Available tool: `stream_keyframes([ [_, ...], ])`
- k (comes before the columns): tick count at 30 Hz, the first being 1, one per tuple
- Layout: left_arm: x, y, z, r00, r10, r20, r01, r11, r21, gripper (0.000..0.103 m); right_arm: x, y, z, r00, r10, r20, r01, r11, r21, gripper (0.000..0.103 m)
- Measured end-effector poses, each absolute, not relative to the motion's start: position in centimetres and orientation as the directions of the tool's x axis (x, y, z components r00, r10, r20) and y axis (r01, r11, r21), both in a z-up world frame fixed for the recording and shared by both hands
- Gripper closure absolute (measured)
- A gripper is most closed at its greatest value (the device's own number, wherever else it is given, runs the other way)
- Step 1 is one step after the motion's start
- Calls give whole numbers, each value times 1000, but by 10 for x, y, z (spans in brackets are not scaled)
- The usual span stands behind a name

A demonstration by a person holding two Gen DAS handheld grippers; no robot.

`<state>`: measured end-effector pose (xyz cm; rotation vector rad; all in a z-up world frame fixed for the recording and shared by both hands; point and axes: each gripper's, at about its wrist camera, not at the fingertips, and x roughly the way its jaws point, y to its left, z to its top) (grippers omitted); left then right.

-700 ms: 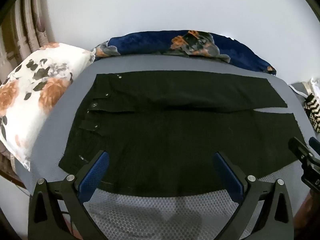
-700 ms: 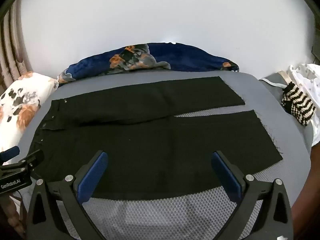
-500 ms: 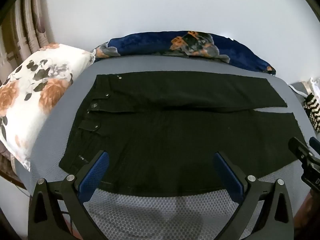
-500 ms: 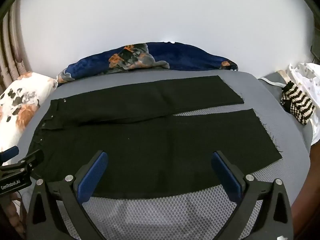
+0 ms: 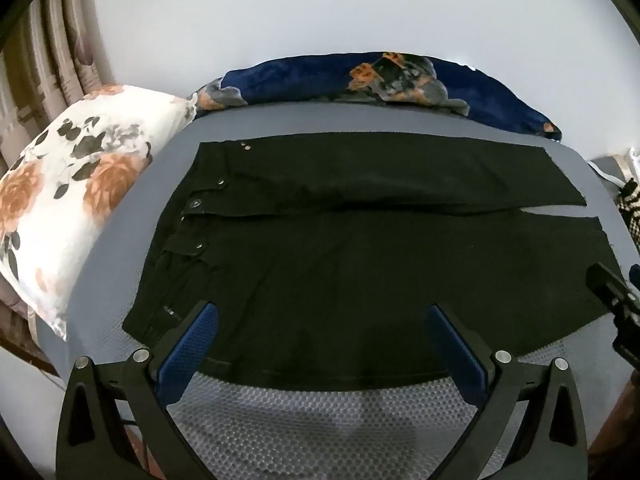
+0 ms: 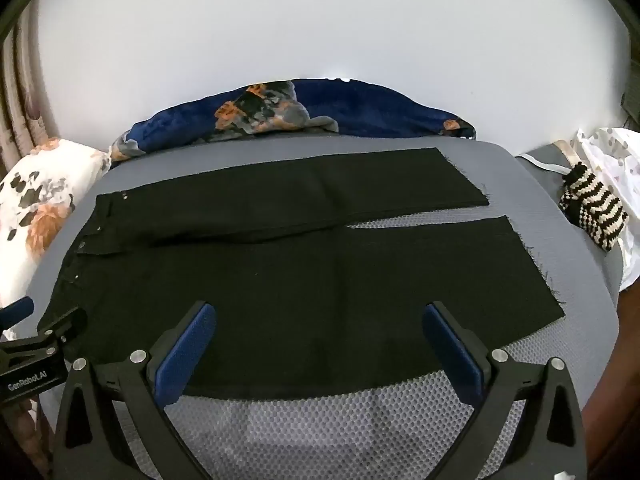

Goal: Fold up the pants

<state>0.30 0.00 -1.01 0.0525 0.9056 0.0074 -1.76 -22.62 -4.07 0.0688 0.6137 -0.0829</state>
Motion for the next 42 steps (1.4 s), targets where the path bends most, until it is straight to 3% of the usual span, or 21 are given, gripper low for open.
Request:
stream_keyframes([
  [20,13,3,-21,609,-8,-793,38,999,19,0,-8,-225,-39,829,-56,-557,98,994,46,0],
  [42,15,5,-34,573,21,-819,10,999,34,0,2,-229,-51,773,-48,-633,109,992,58,0],
])
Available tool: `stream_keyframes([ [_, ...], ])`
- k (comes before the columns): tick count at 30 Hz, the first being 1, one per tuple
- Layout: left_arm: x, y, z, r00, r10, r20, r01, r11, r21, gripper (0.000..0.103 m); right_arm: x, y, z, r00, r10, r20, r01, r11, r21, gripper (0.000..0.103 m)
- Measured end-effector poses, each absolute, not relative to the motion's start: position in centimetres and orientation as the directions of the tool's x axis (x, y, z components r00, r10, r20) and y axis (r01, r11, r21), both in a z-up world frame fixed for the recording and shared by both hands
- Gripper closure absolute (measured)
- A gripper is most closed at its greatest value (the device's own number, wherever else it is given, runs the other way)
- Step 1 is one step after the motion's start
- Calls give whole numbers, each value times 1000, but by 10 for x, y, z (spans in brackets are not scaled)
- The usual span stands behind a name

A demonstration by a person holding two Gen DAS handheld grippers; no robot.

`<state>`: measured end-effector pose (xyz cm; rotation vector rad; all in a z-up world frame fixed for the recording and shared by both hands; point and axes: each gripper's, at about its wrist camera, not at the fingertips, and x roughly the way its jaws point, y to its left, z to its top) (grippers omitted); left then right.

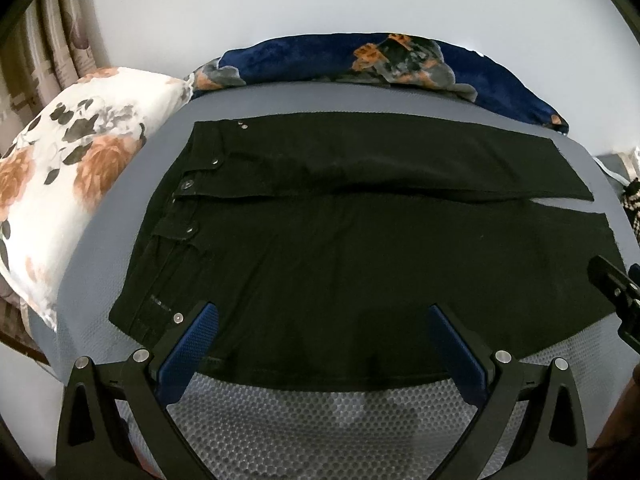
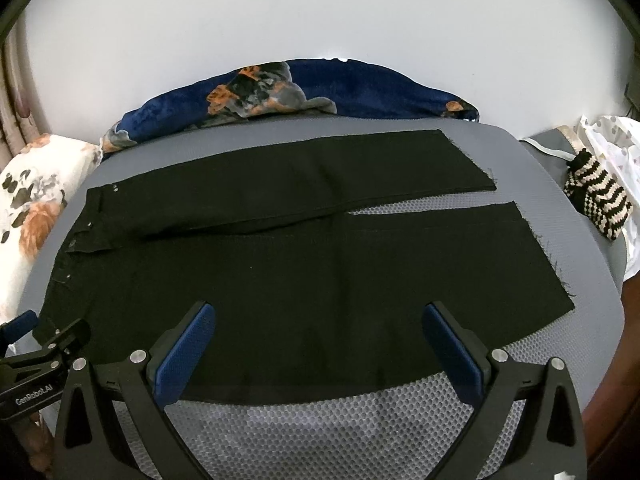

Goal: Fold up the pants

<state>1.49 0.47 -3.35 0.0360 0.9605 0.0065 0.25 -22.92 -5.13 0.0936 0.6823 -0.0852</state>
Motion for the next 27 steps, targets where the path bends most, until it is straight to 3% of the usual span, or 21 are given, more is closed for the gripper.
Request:
stream_keyframes([
  [27,13,5,-35,565,23,-825,12,999,37,0,2,-226,-51,773,-46,-633,103,993,54,0],
])
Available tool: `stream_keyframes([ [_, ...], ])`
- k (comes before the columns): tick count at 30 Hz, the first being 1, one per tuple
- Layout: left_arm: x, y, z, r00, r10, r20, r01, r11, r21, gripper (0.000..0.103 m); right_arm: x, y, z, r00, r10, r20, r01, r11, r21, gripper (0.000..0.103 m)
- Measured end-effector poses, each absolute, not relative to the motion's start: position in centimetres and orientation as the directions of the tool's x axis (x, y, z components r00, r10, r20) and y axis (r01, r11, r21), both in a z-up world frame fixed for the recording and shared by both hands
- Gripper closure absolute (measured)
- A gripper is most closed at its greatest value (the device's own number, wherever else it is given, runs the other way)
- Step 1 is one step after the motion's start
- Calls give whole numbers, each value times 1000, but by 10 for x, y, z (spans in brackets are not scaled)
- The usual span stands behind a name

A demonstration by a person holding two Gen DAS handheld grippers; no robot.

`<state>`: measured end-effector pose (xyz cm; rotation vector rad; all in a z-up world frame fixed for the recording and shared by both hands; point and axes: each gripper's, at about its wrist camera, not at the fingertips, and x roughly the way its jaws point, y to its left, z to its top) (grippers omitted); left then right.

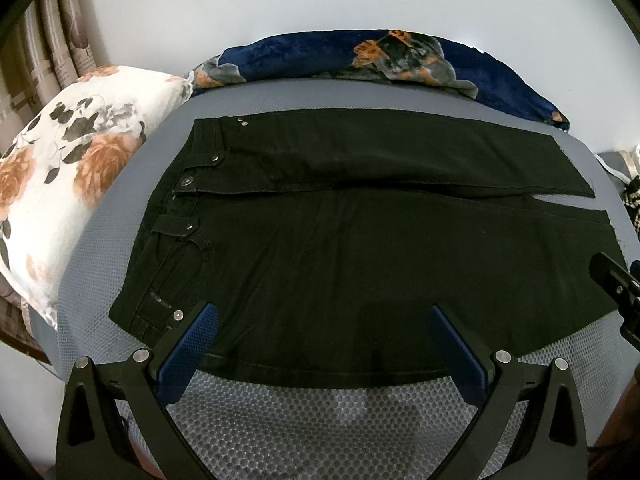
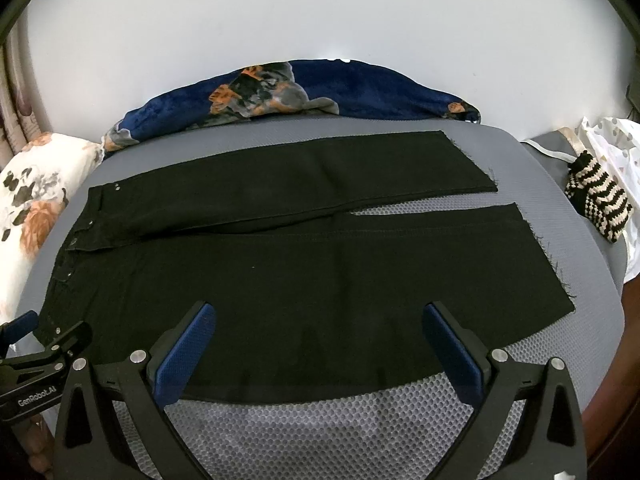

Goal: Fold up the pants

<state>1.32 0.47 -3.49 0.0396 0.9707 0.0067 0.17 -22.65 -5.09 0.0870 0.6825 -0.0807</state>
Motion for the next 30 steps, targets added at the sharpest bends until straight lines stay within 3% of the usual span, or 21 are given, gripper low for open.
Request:
stream_keyframes([
  [30,45,25,-28,572,28,-820,-11,1000,27,0,22,-225,-44,791,-69,-608,99,995,16,0],
])
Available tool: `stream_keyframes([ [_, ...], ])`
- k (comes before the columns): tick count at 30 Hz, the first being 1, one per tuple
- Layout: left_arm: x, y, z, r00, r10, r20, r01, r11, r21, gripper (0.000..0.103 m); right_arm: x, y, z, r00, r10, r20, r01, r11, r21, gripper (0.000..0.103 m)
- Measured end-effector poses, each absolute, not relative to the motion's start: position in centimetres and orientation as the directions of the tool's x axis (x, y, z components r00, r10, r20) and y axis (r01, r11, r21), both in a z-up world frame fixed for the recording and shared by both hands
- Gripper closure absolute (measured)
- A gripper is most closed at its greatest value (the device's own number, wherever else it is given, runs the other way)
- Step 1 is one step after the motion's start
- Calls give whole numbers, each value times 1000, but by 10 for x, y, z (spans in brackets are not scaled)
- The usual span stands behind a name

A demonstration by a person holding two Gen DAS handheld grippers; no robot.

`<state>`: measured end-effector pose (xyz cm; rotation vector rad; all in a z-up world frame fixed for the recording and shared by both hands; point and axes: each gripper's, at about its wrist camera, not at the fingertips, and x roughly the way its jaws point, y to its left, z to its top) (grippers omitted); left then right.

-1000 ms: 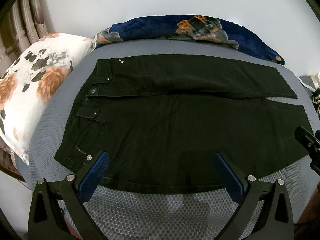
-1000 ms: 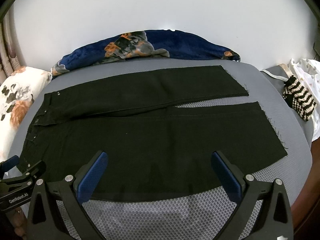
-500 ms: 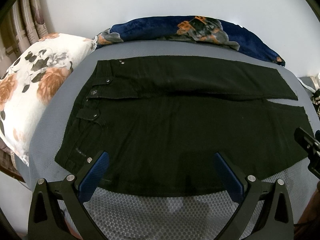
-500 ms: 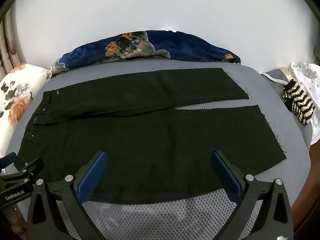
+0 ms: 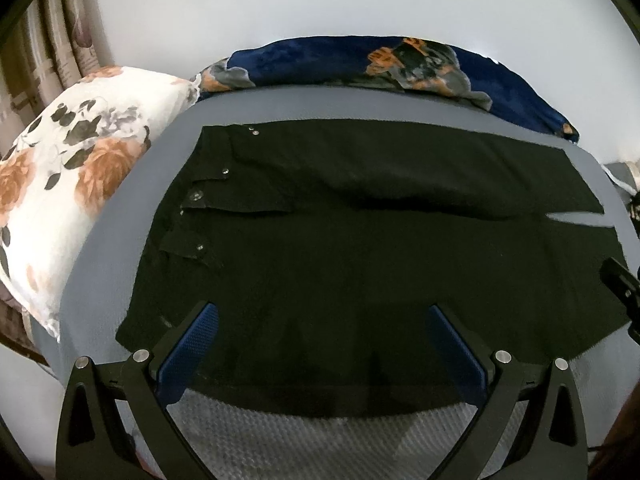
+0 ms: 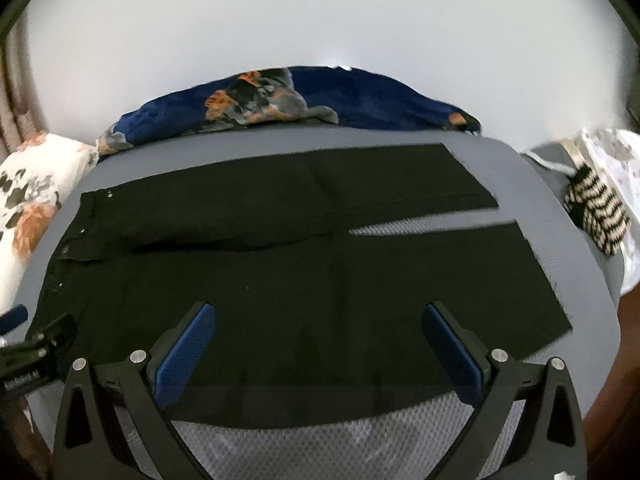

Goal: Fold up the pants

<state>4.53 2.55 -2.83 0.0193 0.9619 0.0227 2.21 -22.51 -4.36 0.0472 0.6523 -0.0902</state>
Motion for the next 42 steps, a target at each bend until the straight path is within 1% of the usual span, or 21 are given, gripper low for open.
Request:
stream_keyframes([
  [4,63,46,-20,598,37,-801,-34,999,21,0,32,-227,-36,841,-127,-526,113,992,-58,0],
  [5,66,51,-18,603,41,-796,-40,999,21,0,37,-228,-35,840,-142,-523,117,990,-81,0],
  [8,82,76,-13,618,43,-785,-60,998,7,0,52,-232,-32,836,-112,-537,89,994,-67,0],
  [10,96,94,-12,618,44,-785,-78,997,-6,0,64,-238,-30,831,-82,-550,84,996,-21,0],
  [15,136,141,-12,617,-16,-787,-93,991,-93,0,90,-240,-29,815,-61,-576,92,995,25,0],
  [19,169,169,-15,612,-64,-788,-92,984,-152,3,112,-236,-31,801,-31,-598,76,996,50,0],
  [22,199,191,-23,602,-101,-792,-95,976,-197,15,131,-233,-32,797,0,-604,65,994,84,0],
  [26,239,216,-44,559,-203,-804,-98,947,-307,36,160,-231,-37,775,45,-631,63,987,147,0],
  [27,251,223,-52,546,-254,-798,-87,931,-355,38,166,-231,-39,770,53,-635,62,985,158,0],
  [29,266,231,-63,528,-315,-789,-80,906,-415,41,180,-228,-43,758,66,-649,64,982,176,0],
  [31,277,237,-72,516,-367,-774,-71,882,-466,42,192,-225,-47,746,81,-661,61,980,190,0],
  [35,298,253,-92,493,-379,-783,-121,862,-493,42,205,-218,-54,734,96,-673,56,978,201,0],
  [38,305,260,-103,478,-416,-774,-128,838,-530,42,213,-213,-59,723,94,-684,55,980,192,0],
  [40,308,260,-108,468,-441,-766,-117,828,-548,47,218,-210,-62,717,97,-690,52,980,191,0],
  [41,308,258,-108,467,-457,-757,-103,822,-560,56,221,-209,-63,714,96,-693,51,981,188,0],
  [42,310,258,-109,463,-473,-750,-95,815,-572,60,223,-207,-65,712,95,-696,49,982,185,0],
])
